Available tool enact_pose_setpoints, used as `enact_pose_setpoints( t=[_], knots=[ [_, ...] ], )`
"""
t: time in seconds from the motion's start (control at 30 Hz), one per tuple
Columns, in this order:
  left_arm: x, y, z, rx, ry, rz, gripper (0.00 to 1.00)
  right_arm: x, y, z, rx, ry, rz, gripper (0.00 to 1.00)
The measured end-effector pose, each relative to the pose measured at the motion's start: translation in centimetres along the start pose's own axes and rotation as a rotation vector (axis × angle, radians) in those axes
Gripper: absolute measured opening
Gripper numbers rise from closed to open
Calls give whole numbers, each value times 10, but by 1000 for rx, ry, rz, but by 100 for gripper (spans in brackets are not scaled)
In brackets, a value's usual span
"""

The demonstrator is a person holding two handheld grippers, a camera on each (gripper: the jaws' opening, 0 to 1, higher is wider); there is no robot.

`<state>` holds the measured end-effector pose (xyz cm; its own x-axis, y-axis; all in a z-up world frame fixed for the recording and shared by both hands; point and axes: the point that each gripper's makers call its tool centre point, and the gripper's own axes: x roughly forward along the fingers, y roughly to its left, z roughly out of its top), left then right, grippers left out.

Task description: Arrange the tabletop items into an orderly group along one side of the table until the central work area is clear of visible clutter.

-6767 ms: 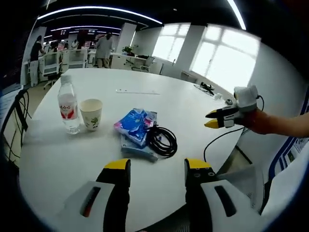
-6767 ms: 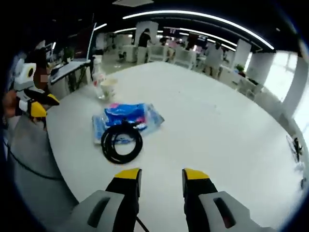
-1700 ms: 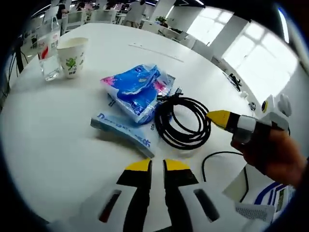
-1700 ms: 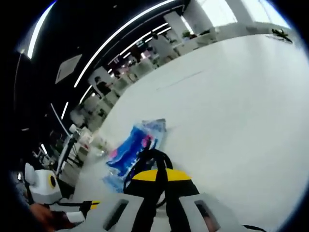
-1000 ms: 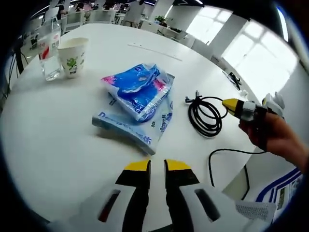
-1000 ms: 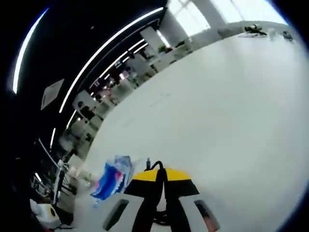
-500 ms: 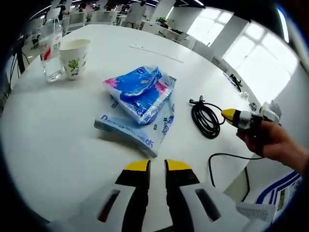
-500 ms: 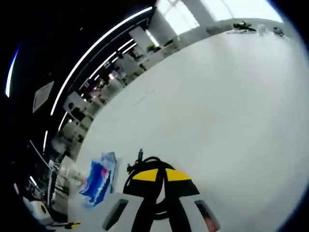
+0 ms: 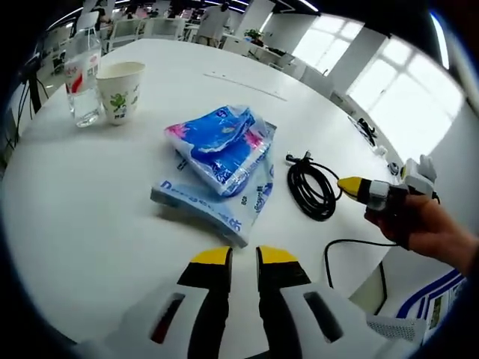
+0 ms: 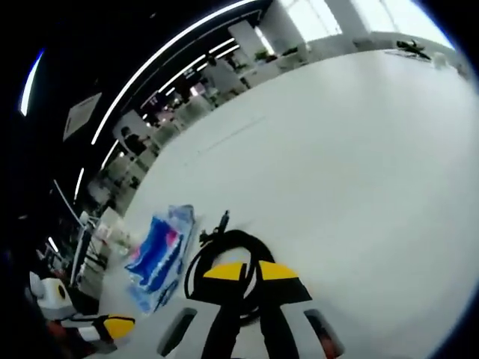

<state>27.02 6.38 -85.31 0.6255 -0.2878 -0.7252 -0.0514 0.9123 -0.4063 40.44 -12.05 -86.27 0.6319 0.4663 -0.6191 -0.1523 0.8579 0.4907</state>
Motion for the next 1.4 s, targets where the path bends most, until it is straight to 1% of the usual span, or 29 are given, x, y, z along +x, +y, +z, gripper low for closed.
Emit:
enact_pose_setpoints(
  t=[0.1, 0.13, 0.17, 0.3, 0.37, 0.4, 0.47, 0.53, 0.57, 0.67, 0.8, 0.9, 1.0, 1.07, 1.17, 1.23, 1.27, 1.33, 1.4],
  knots=[
    [1, 1, 0, -2, -1, 0, 9, -2, 4, -1, 15, -8, 22, 11],
    [1, 1, 0, -2, -2, 1, 10, -8, 7, -6, 13, -9, 27, 15],
    [1, 2, -1, -2, -2, 1, 10, -10, 8, -7, 7, -8, 29, 17],
    [1, 2, -4, 6, 8, 2, 11, -11, 12, -10, -54, 15, 33, 21],
    [1, 2, -4, 25, 10, -1, 11, -14, 10, -7, -98, 21, 33, 23],
    [1, 2, -4, 34, 10, -1, 11, -13, 10, -7, -131, 21, 32, 24],
    [2, 6, -3, 33, 8, -1, 11, -16, 13, -8, -169, 26, 24, 23],
    [2, 9, -3, 35, 8, 3, 11, -18, 14, -11, -192, 36, 20, 24],
    [1, 7, -3, 39, 7, 5, 11, -20, 15, -13, -203, 41, 16, 24],
    [-4, 10, -2, 40, 0, 11, 11, -24, 15, -20, -213, 50, 17, 24],
    [-6, 18, 0, 16, -13, 22, 11, -30, 17, -32, -241, 76, 19, 24],
    [-11, 18, -1, 25, -14, 27, 11, -36, 19, -39, -265, 89, 29, 25],
    [-14, 22, -2, 29, -15, 29, 12, -41, 20, -43, -279, 94, 34, 26],
    [-15, 28, -1, 25, -18, 33, 12, -42, 23, -44, -288, 96, 37, 26],
    [-15, 27, 2, 22, -25, 40, 12, -46, 24, -49, -307, 105, 40, 27],
    [-17, 28, 5, 13, -34, 42, 12, -45, 24, -51, -347, 121, 35, 28],
    [-18, 29, 6, 12, -37, 43, 12, -47, 22, -49, -408, 120, 18, 28],
    [-19, 32, 10, 11, -46, 50, 12, -50, 29, -46, -469, 109, 24, 27],
    [-20, 33, 13, 5, -54, 55, 13, -48, 33, -47, -474, 110, 39, 28]
  ],
)
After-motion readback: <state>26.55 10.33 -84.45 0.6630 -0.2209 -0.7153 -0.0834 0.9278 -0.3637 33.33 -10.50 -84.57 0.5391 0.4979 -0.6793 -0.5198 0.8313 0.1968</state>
